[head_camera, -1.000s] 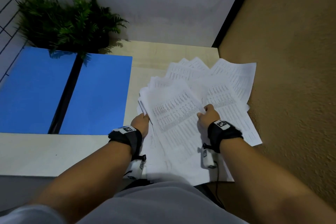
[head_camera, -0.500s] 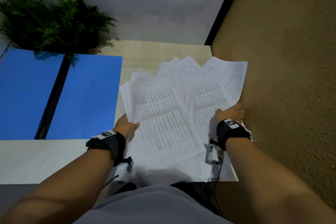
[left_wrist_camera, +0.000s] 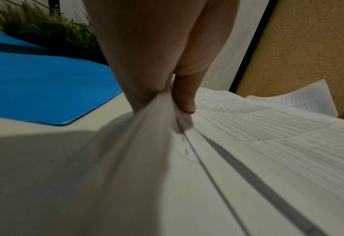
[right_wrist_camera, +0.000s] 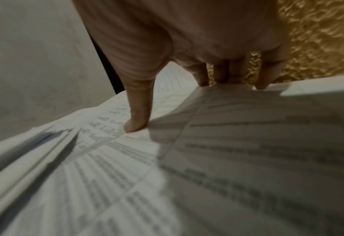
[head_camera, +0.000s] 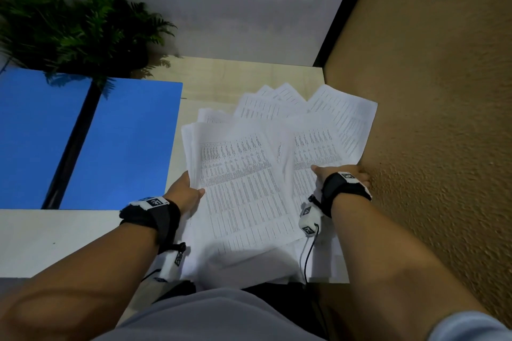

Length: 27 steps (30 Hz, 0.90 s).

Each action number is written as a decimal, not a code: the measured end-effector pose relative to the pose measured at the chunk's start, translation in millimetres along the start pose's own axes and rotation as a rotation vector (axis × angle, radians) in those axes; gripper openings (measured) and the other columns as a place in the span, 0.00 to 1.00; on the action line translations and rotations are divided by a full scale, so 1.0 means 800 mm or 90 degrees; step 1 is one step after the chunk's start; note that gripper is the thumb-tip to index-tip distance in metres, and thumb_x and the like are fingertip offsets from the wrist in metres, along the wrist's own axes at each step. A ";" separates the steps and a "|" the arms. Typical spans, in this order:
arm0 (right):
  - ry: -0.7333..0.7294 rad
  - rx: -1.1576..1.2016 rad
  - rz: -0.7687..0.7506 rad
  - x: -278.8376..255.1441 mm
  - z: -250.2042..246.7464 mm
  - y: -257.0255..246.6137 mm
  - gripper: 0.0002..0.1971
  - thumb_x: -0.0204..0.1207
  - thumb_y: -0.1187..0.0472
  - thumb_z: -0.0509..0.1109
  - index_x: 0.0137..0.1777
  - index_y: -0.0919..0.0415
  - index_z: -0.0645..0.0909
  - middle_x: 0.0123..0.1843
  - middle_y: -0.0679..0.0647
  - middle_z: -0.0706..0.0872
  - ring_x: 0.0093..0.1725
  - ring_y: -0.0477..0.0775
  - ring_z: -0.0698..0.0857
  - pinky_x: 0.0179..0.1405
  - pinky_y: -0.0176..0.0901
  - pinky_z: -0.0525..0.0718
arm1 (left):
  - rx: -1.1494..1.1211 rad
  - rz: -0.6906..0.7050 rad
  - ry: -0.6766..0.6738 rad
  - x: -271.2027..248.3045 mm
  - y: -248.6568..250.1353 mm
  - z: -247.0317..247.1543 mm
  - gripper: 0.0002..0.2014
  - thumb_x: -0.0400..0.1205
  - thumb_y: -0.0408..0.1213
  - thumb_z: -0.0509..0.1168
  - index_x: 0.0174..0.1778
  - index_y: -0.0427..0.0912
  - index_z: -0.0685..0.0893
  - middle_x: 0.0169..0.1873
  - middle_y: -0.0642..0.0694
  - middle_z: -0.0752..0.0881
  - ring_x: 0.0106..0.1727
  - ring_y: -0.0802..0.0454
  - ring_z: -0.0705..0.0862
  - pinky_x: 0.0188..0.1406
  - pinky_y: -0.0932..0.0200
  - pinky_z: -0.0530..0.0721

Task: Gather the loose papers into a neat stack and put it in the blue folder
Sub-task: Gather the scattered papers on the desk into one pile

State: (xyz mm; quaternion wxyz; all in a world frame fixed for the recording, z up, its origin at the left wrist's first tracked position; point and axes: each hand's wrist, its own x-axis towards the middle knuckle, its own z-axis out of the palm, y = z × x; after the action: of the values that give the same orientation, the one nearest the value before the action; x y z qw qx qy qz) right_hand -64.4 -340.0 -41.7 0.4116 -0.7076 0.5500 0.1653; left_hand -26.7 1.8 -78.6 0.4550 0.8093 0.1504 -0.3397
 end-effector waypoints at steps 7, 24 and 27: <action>0.271 -0.063 -0.098 -0.012 -0.016 -0.007 0.30 0.66 0.44 0.76 0.70 0.44 0.75 0.74 0.61 0.64 0.72 0.68 0.65 0.69 0.70 0.68 | 0.012 -0.008 -0.011 0.002 0.000 -0.002 0.29 0.83 0.31 0.65 0.80 0.45 0.66 0.72 0.39 0.80 0.73 0.29 0.77 0.71 0.34 0.75; 0.228 0.432 -0.640 -0.187 -0.094 -0.053 0.12 0.74 0.72 0.68 0.50 0.55 0.77 0.45 0.46 0.87 0.46 0.42 0.86 0.54 0.39 0.86 | -0.033 0.051 -0.032 -0.013 0.010 -0.001 0.48 0.75 0.73 0.56 0.84 0.44 0.60 0.82 0.44 0.69 0.80 0.42 0.71 0.79 0.42 0.69; 0.020 0.298 -0.478 -0.166 -0.035 -0.032 0.09 0.77 0.67 0.68 0.55 0.57 0.81 0.52 0.53 0.89 0.51 0.50 0.88 0.57 0.45 0.85 | -0.047 0.010 -0.013 -0.026 0.019 -0.004 0.42 0.84 0.67 0.48 0.87 0.41 0.51 0.85 0.45 0.61 0.85 0.42 0.60 0.82 0.47 0.58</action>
State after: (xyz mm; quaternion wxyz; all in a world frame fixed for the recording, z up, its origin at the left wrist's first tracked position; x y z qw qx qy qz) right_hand -92.4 -275.0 76.6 0.5840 -0.7484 0.2837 -0.1358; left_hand -32.3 -2.3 -53.5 0.4887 0.7895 0.1519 -0.3387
